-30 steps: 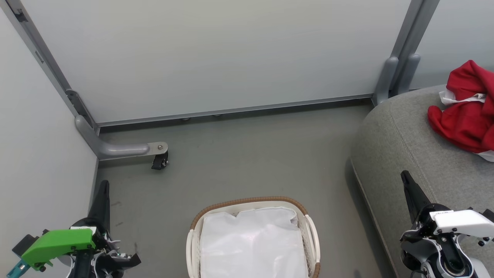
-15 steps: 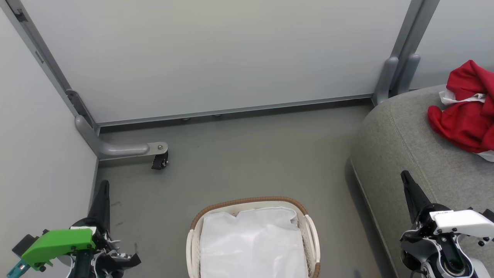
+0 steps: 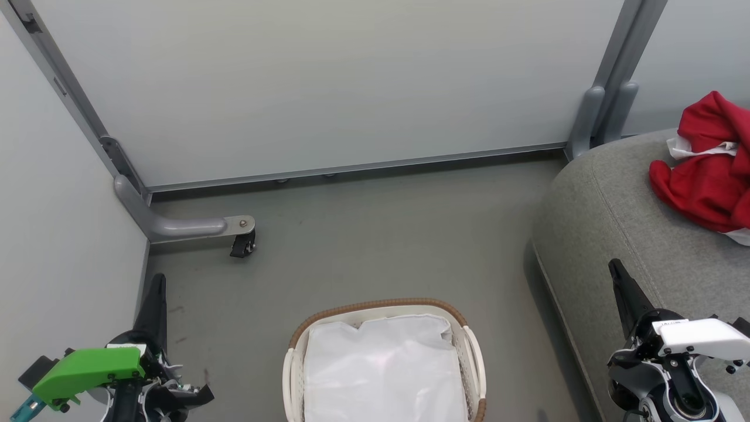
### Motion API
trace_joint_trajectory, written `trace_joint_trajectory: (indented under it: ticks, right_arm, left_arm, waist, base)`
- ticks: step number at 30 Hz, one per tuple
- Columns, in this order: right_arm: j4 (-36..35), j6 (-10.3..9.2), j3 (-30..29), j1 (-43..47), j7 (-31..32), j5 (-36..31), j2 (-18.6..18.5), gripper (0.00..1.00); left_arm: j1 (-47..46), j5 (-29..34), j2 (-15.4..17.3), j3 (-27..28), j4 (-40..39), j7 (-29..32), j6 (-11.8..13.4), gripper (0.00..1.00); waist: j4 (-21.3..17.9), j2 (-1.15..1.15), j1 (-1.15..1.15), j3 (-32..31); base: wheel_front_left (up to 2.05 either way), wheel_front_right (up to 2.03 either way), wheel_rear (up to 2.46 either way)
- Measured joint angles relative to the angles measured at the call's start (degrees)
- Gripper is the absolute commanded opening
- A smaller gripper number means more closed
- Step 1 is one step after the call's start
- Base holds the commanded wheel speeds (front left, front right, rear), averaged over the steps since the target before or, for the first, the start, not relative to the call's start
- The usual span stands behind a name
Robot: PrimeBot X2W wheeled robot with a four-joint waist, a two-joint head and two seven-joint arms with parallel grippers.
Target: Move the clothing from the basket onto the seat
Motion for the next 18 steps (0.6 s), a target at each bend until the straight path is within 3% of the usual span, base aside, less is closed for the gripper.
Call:
trace_joint_trajectory:
  ticks: [18]
  right_arm:
    - [0.0, 0.0, 0.0, 0.0, 0.0, 0.0, 0.0, 0.0]
  left_arm:
    - [0.0, 0.0, 0.0, 0.0, -0.01, 0.01, 0.0, 0.0]
  waist:
    - [0.0, 0.0, 0.0, 0.0]
  base:
    - [0.0, 0.0, 0.0]
